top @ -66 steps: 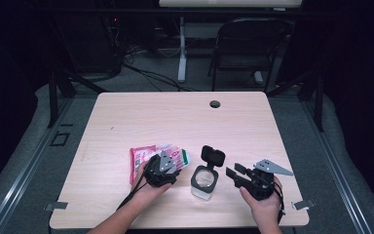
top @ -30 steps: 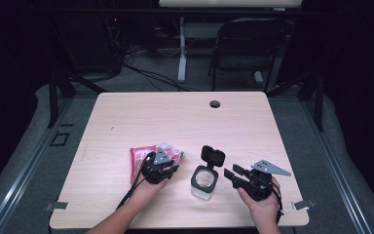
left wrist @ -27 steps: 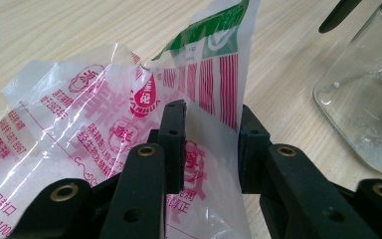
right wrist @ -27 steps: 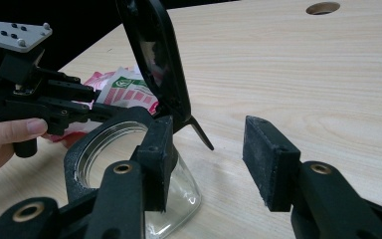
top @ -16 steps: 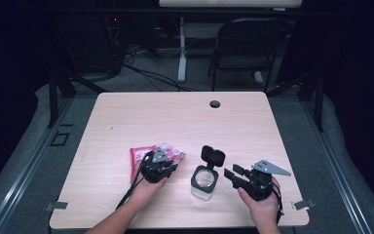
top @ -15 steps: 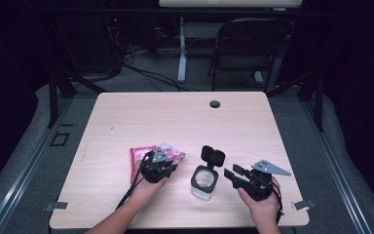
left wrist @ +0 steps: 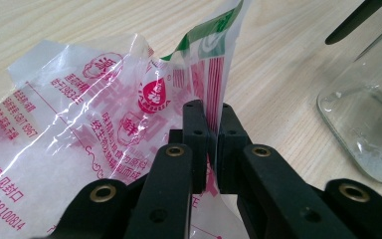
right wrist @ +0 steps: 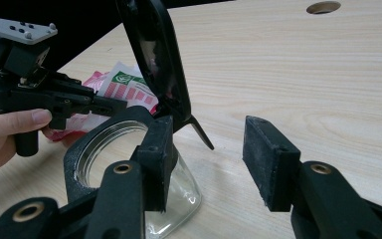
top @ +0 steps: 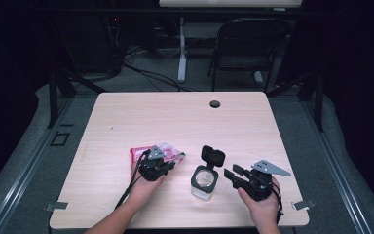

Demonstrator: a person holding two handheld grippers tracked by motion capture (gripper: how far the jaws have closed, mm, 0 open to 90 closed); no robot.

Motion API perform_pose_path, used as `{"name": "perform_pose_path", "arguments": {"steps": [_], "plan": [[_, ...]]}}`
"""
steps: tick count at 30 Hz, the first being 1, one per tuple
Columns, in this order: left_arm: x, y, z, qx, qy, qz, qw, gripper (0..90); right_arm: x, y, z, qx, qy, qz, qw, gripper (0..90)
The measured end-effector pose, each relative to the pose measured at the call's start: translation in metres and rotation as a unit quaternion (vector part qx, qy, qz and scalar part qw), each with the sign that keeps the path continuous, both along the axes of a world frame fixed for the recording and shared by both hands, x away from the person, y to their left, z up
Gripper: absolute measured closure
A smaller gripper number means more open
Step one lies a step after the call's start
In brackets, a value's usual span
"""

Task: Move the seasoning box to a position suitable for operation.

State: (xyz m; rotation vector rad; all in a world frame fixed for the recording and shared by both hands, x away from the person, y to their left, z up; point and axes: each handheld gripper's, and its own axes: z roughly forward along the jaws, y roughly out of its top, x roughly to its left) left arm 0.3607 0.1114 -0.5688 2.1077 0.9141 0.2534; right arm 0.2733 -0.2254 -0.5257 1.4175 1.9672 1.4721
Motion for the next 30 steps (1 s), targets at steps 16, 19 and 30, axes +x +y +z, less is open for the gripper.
{"name": "perform_pose_path", "arguments": {"steps": [16, 19, 30], "plan": [[0.003, 0.003, 0.0, -0.009, 0.005, 0.003, 0.9999, 90.0, 0.0, 0.0, 0.0, 0.002, 0.0, -0.001, 1.0, 55.1], [0.002, 0.004, 0.002, -0.015, 0.006, 0.004, 0.9999, 90.0, 0.0, 0.0, 0.0, 0.004, -0.001, 0.0, 1.0, 55.1], [-0.006, 0.013, 0.024, -0.012, -0.026, 0.01, 0.9995, 90.0, 0.0, -0.002, 0.005, 0.002, -0.009, -0.004, 0.9999, 54.9]]}}
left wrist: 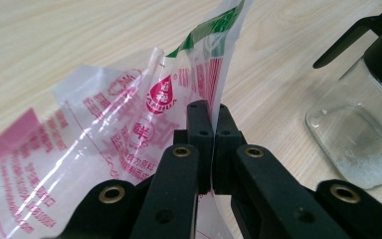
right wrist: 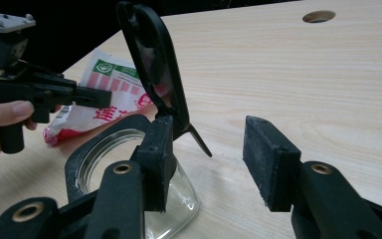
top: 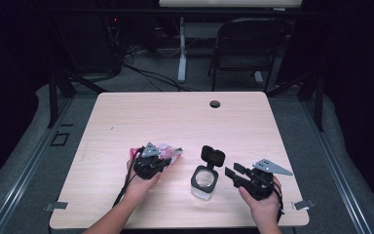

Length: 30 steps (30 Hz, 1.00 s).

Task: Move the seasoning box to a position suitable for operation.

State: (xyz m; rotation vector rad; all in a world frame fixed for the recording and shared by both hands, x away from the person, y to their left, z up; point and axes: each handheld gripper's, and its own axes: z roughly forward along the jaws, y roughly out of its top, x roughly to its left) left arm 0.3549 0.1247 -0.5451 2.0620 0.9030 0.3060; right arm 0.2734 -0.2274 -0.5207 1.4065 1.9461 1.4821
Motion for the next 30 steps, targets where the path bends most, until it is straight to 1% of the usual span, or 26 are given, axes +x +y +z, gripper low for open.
{"name": "perform_pose_path", "arguments": {"steps": [1, 2, 5, 7, 9, 12, 13, 15, 17, 18, 20, 25, 30], "plan": [[-0.001, 0.001, 0.003, 0.001, -0.006, 0.002, 1.0, 90.0, 0.0, 0.0, 0.001, -0.003, -0.001, 0.0, 1.0, 54.9], [-0.002, 0.003, 0.006, 0.0, -0.006, 0.003, 1.0, 90.0, 0.0, -0.001, 0.002, -0.006, -0.003, 0.0, 1.0, 54.9], [-0.005, 0.01, 0.015, 0.001, -0.017, 0.006, 0.9998, 90.0, 0.001, -0.001, 0.004, 0.001, -0.005, -0.001, 1.0, 55.0], [-0.006, 0.014, 0.02, 0.0, -0.023, 0.01, 0.9997, 90.0, 0.002, 0.0, 0.006, 0.0, -0.005, 0.002, 1.0, 55.3], [-0.007, 0.019, 0.026, -0.003, -0.03, 0.017, 0.9994, 90.0, 0.003, 0.001, 0.007, 0.001, -0.007, 0.003, 1.0, 55.4], [-0.008, 0.028, 0.034, -0.01, -0.034, 0.023, 0.9991, 90.0, 0.004, 0.002, 0.007, 0.002, -0.006, 0.008, 1.0, 55.5], [-0.008, 0.03, 0.036, -0.013, -0.038, 0.027, 0.9989, 90.0, 0.005, 0.003, 0.006, 0.002, -0.005, 0.008, 1.0, 55.5], [-0.009, 0.036, 0.04, -0.017, -0.038, 0.033, 0.9986, 90.0, 0.006, 0.004, 0.006, 0.001, -0.004, 0.011, 0.9999, 55.5], [-0.008, 0.04, 0.042, -0.019, -0.042, 0.034, 0.9983, 90.0, 0.007, 0.005, 0.005, 0.002, -0.004, 0.013, 0.9999, 55.5], [-0.008, 0.042, 0.044, -0.022, -0.041, 0.035, 0.9983, 90.0, 0.007, 0.005, 0.005, 0.001, -0.004, 0.012, 0.9999, 55.5], [-0.008, 0.046, 0.046, -0.022, -0.043, 0.039, 0.9981, 90.0, 0.008, 0.005, 0.006, 0.0, -0.003, 0.014, 0.9999, 55.5], [-0.009, 0.055, 0.053, -0.023, -0.051, 0.049, 0.9972, 90.0, 0.009, 0.006, 0.005, 0.007, -0.004, 0.014, 0.9999, 55.5], [-0.009, 0.066, 0.06, -0.031, -0.061, 0.058, 0.996, 90.0, 0.011, 0.007, 0.005, 0.007, -0.003, 0.017, 0.9998, 55.5]]}}
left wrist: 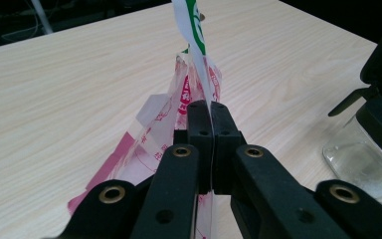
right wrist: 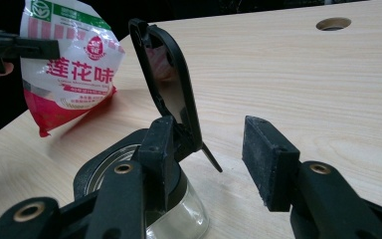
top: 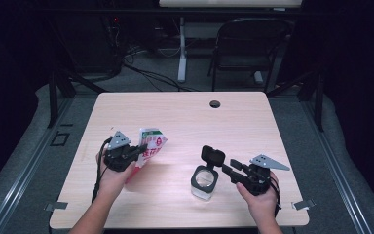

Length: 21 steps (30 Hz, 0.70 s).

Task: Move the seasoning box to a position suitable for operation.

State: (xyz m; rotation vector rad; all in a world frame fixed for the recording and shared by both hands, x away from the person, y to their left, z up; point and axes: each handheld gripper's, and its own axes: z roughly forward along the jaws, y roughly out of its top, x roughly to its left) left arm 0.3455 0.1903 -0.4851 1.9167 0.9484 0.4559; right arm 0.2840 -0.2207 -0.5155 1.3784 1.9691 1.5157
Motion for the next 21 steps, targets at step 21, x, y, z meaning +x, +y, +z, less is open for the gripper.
{"name": "perform_pose_path", "arguments": {"steps": [21], "plan": [[0.013, 0.03, 0.048, 0.015, -0.043, 0.042, 0.9981, 90.0, 0.0, -0.001, 0.0, 0.003, 0.002, -0.003, 1.0, 55.5]]}}
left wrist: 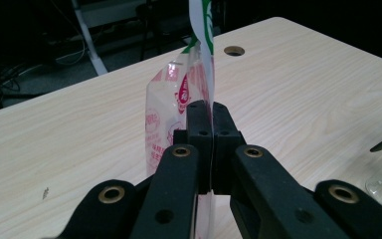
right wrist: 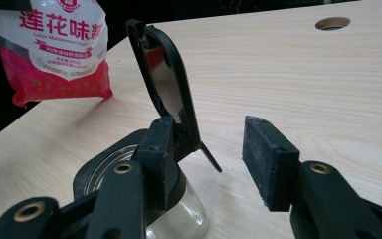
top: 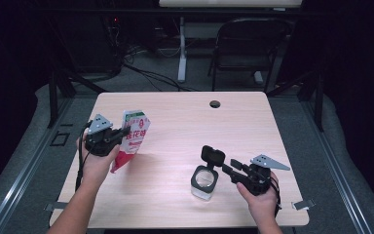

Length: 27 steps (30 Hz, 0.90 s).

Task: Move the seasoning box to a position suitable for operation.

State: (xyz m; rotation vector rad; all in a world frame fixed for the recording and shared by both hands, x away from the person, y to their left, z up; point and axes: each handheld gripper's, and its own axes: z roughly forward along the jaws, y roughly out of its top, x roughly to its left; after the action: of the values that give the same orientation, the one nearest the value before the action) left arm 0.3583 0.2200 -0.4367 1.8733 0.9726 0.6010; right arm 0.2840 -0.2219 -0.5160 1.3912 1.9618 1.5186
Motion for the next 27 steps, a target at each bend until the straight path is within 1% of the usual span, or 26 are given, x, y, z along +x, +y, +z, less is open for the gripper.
{"name": "perform_pose_path", "arguments": {"steps": [1, 2, 5, 10, 13, 18, 19, 22, 27], "plan": [[-0.001, 0.0, 0.001, 0.0, -0.002, 0.0, 1.0, 90.0, 0.0, 0.0, 0.0, 0.002, 0.0, 0.0, 1.0, 55.5], [-0.001, -0.001, 0.003, -0.006, -0.004, -0.003, 1.0, 90.0, 0.0, 0.0, 0.0, 0.002, 0.0, 0.0, 1.0, 55.5], [-0.003, -0.004, 0.007, -0.008, -0.008, -0.012, 0.9999, 90.0, 0.0, 0.0, 0.0, 0.001, 0.0, 0.0, 1.0, 55.5], [-0.007, -0.017, 0.013, -0.01, -0.018, -0.032, 0.9993, 90.0, 0.0, 0.0, 0.0, 0.0, 0.0, 0.001, 1.0, 55.5], [-0.007, -0.024, 0.013, -0.015, -0.017, -0.042, 0.9989, 90.0, 0.0, 0.0, 0.0, 0.002, 0.0, -0.002, 1.0, 55.5], [-0.006, -0.036, 0.01, -0.014, -0.011, -0.055, 0.9983, 90.0, 0.0, -0.001, 0.0, 0.005, 0.0, -0.002, 1.0, 55.5], [-0.006, -0.038, 0.009, -0.013, -0.013, -0.056, 0.9982, 90.0, 0.0, -0.001, 0.0, 0.005, 0.0, -0.002, 1.0, 55.5], [-0.004, -0.042, 0.008, -0.021, -0.008, -0.063, 0.9977, 90.0, 0.0, -0.001, 0.0, 0.008, -0.001, -0.003, 1.0, 55.5], [-0.004, -0.052, 0.009, -0.017, -0.005, -0.076, 0.9969, 90.0, 0.0, -0.002, 0.0, 0.007, 0.0, -0.004, 1.0, 55.5]]}}
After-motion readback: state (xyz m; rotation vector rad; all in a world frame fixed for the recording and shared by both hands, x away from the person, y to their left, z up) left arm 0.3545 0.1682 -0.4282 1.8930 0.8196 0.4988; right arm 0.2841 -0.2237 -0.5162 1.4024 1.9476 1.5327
